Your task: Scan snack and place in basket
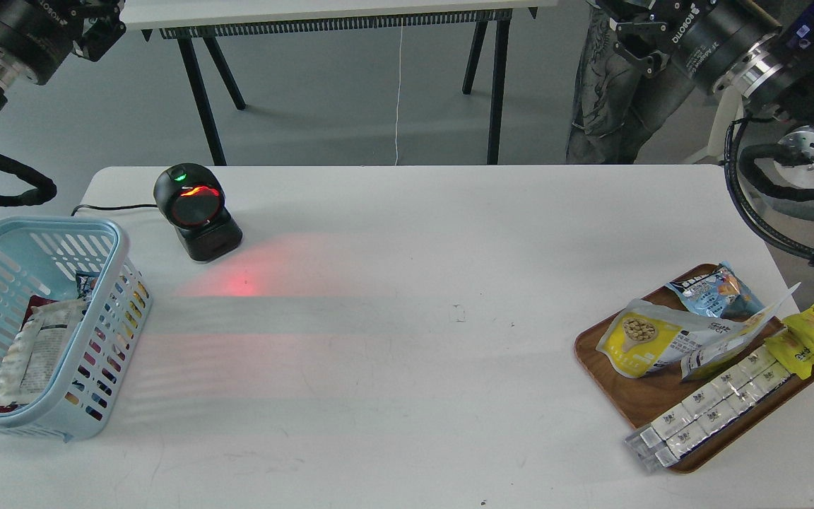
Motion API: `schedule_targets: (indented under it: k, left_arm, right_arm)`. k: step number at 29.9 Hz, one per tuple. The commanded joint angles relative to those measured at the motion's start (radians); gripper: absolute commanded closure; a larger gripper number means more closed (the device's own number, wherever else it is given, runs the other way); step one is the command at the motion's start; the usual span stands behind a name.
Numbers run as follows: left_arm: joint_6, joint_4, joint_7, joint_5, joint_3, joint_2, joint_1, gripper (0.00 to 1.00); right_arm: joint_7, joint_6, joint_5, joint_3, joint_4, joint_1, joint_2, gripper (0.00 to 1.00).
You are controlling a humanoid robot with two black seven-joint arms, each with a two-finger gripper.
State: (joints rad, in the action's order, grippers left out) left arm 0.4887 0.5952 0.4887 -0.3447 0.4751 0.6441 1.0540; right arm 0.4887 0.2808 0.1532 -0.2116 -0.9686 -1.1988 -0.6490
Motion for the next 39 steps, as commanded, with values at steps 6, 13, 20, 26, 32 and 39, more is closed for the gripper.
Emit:
schedule_targets:
  k: [6, 13, 20, 26, 32, 39]
  left_arm:
    - [0.0, 0.0, 0.0, 0.004, 0.008, 0.006, 0.003, 0.0]
    - [0.0, -0.012, 0.0, -0.004, -0.006, -0.003, 0.0, 0.0]
    - [0.0, 0.002, 0.0, -0.004, -0.004, -0.006, 0.001, 0.0]
    - [0.0, 0.002, 0.0, -0.004, -0.004, -0.026, 0.011, 0.0]
    - [0.0, 0.002, 0.0, -0.004, -0.004, -0.04, 0.004, 0.0]
    - [0.0, 0.0, 0.0, -0.005, -0.006, -0.047, 0.003, 0.0]
  right_arm:
    - [0.0, 0.0, 0.0, 0.0, -0.004, 0.001, -0.009, 0.0]
    - [0.0, 0.014, 0.069, 0.018, -0.016, -0.007, -0.021, 0.0]
    - [0.0, 0.08, 0.314, 0.032, -0.019, -0.025, -0.031, 0.0]
    - [0.0, 0.089, 0.413, 0.155, -0.019, -0.103, -0.034, 0.0]
    - [0.0, 0.09, 0.447, 0.198, -0.019, -0.128, -0.037, 0.0]
    - [0.0, 0.089, 0.447, 0.198, -0.019, -0.131, -0.034, 0.0]
